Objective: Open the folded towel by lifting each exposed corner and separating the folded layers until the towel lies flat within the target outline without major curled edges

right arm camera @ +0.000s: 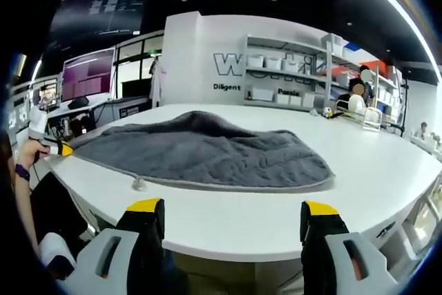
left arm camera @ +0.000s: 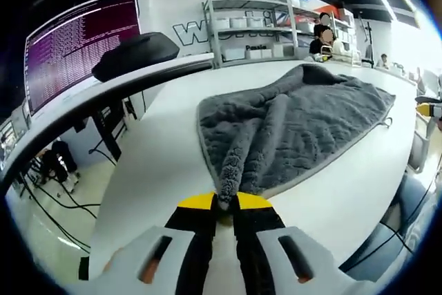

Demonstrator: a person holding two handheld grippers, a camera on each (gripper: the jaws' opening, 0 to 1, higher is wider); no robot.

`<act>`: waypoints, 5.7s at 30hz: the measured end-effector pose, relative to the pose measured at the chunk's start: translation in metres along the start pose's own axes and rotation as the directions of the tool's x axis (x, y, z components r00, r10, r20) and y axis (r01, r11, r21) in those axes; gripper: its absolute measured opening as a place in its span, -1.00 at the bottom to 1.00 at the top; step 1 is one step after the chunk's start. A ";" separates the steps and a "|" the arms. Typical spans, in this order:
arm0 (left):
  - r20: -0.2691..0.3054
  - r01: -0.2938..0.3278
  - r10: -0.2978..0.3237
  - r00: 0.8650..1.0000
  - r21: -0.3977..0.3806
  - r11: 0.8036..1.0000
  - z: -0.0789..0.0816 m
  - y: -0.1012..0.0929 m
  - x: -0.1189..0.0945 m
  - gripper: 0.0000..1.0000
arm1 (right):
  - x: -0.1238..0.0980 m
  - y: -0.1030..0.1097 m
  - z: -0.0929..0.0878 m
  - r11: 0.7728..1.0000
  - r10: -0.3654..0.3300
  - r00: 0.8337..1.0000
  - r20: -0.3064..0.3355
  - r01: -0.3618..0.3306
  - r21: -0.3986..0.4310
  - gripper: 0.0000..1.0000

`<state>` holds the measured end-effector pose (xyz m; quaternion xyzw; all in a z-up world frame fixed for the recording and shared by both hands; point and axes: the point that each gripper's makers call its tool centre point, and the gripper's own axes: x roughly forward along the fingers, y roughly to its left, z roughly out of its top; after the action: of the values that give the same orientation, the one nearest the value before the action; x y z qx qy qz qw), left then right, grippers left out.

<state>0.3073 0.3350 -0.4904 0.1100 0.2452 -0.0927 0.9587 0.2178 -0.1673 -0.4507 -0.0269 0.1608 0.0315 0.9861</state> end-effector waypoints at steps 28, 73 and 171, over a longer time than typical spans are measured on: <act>-0.019 -0.097 0.096 0.995 -0.057 0.994 -0.010 0.026 -0.012 -0.70 | 0.001 -0.001 -0.003 1.000 0.001 1.000 -0.006 -0.001 0.002 0.63; 0.172 0.206 -0.195 0.965 -0.045 0.978 0.038 -0.037 -0.050 0.83 | -0.001 -0.026 -0.008 0.999 -0.032 0.999 -0.029 0.032 0.010 0.64; 0.139 0.208 -0.196 0.971 -0.075 0.975 0.030 -0.033 -0.046 0.84 | 0.064 -0.198 -0.038 0.977 0.172 0.951 -0.257 -0.199 -0.080 -0.86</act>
<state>0.2733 0.3016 -0.4481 0.0353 0.1958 -0.1858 0.9622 0.2807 -0.3634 -0.4991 -0.0672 0.2831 0.1289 0.9480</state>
